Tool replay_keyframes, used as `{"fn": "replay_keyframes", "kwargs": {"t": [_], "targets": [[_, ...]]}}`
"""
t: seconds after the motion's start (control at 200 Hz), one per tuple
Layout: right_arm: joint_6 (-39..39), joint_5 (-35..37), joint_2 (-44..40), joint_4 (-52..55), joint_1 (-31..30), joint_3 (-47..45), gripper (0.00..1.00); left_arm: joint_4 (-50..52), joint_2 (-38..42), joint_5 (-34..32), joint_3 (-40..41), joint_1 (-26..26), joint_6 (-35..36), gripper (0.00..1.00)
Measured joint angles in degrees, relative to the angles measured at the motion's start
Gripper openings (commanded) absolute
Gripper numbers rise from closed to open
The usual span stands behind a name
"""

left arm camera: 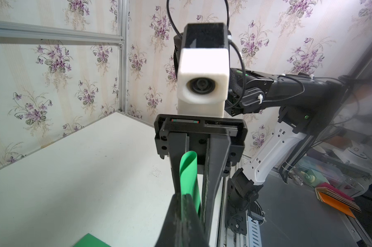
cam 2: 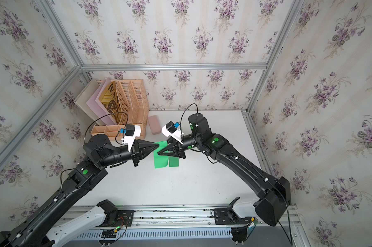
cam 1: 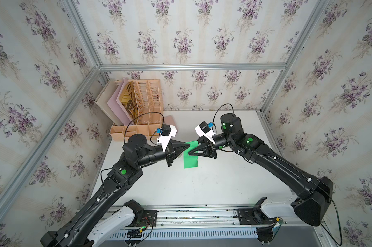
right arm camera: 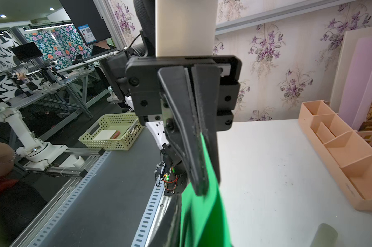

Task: Fold the square paper along the opposite sides
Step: Fold the paper, then smooth out the paper.

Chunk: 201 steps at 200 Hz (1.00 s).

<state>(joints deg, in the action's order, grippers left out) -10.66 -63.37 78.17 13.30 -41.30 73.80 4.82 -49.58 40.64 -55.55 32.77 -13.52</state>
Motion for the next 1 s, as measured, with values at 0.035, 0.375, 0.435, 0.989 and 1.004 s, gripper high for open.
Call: {"fn": "replay_keyframes", "kwargs": {"t": [0.035, 0.375, 0.435, 0.989, 1.004], "targets": [[-0.37, 0.42, 0.11, 0.61, 0.0, 0.11, 0.2, 0.2, 0.07, 0.02, 0.0, 0.0, 0.09, 0.0], [-2.75, 2.43, 0.74, 4.0, 0.0, 1.95, 0.16, 1.01, 0.31, 1.51, 0.0, 0.0, 0.31, 0.0], [-3.28, 2.45, 0.2, 4.66, 0.0, 1.95, 0.15, 1.33, 0.17, 1.51, 0.0, 0.0, 0.48, 0.0], [-6.25, 2.67, -0.7, 6.38, 0.0, 1.95, 0.0, 2.69, 0.13, 1.92, -0.07, 0.04, 1.14, 0.0], [-6.27, 2.67, -0.7, 6.43, -0.02, 1.95, 0.0, 2.75, 0.15, 1.92, -0.09, 0.04, 1.14, 0.0]]}}
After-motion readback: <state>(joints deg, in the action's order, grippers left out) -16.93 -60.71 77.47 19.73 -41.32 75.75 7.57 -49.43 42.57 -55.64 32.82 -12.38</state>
